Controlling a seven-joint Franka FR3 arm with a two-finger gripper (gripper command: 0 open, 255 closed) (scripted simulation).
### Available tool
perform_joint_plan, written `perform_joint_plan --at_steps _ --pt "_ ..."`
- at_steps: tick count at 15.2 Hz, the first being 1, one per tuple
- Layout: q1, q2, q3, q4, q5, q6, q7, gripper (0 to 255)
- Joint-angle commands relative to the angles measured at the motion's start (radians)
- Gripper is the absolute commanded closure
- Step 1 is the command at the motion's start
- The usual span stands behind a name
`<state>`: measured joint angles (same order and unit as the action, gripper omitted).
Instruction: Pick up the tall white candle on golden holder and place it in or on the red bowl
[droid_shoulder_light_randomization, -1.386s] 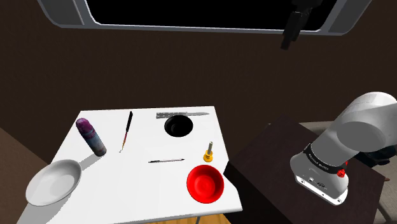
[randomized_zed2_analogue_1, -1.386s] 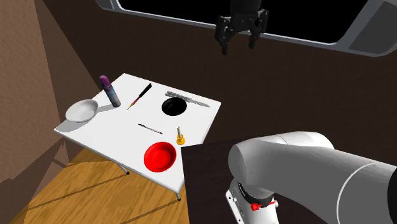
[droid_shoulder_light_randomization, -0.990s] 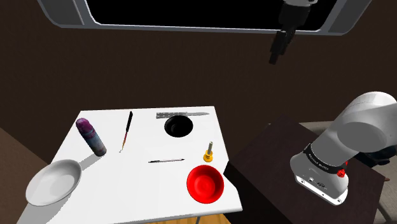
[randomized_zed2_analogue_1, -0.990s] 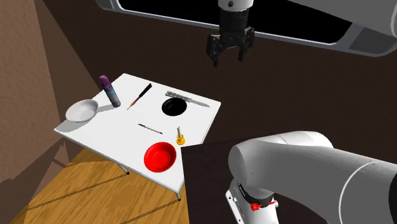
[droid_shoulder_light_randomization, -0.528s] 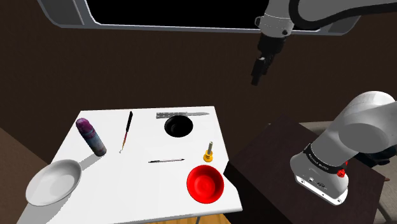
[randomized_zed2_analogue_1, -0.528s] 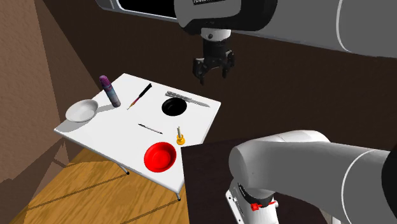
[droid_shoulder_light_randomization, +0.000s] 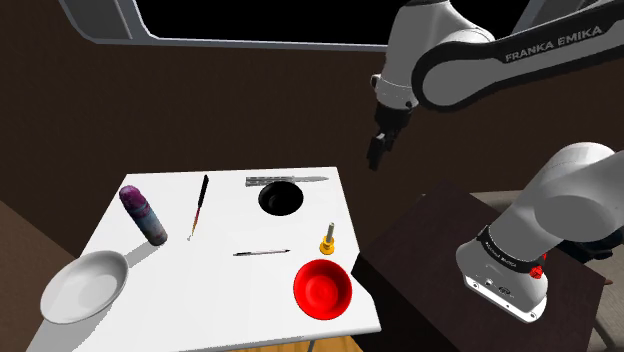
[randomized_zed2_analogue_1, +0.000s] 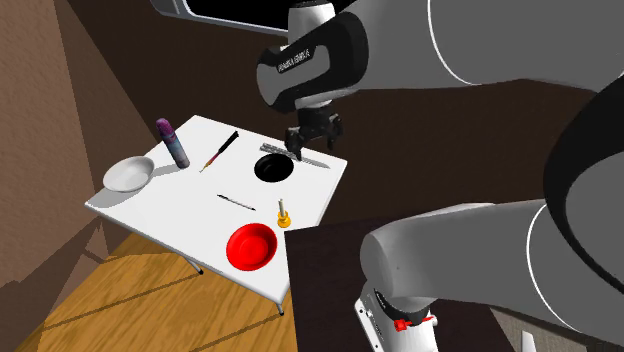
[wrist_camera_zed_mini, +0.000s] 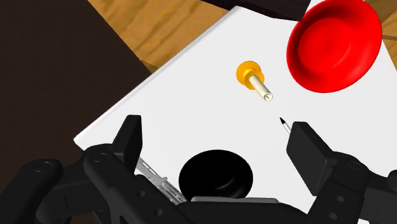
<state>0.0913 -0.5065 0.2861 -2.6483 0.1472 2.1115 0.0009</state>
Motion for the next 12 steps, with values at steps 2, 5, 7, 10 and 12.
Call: perform_joint_plan --at_steps 2,5,7,10,12 --pt "0.01 0.101 0.045 -0.013 0.008 0.118 0.033 0" --pt "0.013 0.211 0.086 -0.017 -0.003 0.232 0.07 0" --pt "0.011 0.292 0.113 -0.011 -0.023 0.307 0.102 0" --pt "0.005 0.423 0.149 0.008 -0.082 0.413 0.168 0" --pt "0.003 0.515 0.163 0.029 -0.148 0.478 0.228 0"
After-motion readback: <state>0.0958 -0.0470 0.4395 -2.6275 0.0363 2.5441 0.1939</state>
